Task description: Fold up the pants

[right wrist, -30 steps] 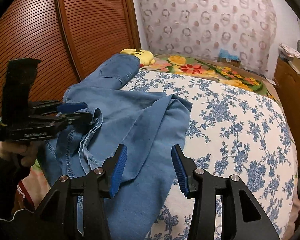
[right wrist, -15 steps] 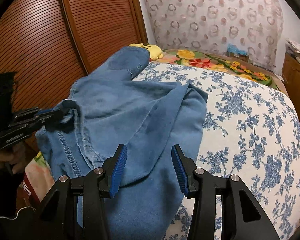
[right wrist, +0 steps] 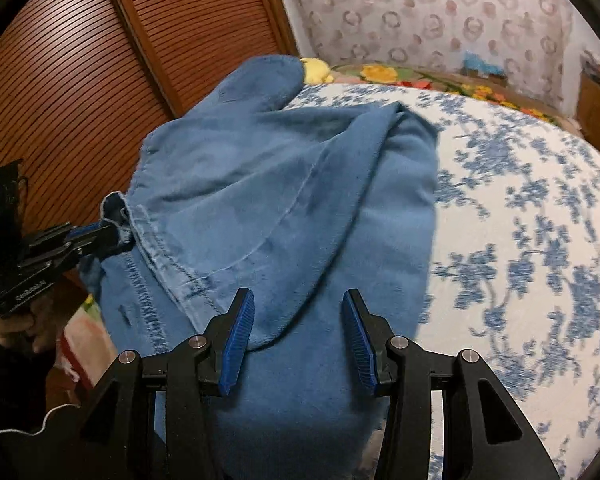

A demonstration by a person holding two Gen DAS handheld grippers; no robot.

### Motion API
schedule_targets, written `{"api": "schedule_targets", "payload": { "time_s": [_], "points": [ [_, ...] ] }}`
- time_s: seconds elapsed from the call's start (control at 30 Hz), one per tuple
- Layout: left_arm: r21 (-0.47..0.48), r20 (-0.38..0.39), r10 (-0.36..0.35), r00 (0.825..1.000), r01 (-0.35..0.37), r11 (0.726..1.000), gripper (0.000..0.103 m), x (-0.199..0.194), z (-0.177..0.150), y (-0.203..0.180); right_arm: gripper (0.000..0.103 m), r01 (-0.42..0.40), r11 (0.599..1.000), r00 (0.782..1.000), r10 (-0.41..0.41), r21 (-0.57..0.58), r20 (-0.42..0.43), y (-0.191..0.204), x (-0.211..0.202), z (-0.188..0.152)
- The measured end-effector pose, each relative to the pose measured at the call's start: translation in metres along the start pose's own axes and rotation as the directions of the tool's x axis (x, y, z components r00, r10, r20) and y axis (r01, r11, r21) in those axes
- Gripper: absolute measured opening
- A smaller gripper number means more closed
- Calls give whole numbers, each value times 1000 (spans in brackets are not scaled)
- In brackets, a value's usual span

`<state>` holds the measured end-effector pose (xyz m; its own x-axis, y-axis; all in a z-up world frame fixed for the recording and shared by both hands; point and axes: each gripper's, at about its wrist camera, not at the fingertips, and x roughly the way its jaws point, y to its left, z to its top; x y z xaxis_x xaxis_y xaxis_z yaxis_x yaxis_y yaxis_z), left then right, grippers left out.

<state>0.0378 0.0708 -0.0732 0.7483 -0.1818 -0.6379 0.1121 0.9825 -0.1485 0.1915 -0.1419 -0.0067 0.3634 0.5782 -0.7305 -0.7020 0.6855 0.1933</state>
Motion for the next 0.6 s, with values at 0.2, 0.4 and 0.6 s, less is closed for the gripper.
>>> {"api": "schedule_targets", "payload": {
  "time_s": [0.2,0.4,0.6],
  "points": [
    [-15,32,2,999,-1,1000,9,-15,-2,0,2,-50,992,999,50,-113,-7,13,3,19],
    [-25,85,-23,996,25,999,9,-42,-8,-3,1,-1,969,992,32,-247,124,37,-27,76],
    [-53,82,-35,996,39,998,9,-50,-18,1,1,29,953,988,19,-301,155,66,-16,133]
  ]
}}
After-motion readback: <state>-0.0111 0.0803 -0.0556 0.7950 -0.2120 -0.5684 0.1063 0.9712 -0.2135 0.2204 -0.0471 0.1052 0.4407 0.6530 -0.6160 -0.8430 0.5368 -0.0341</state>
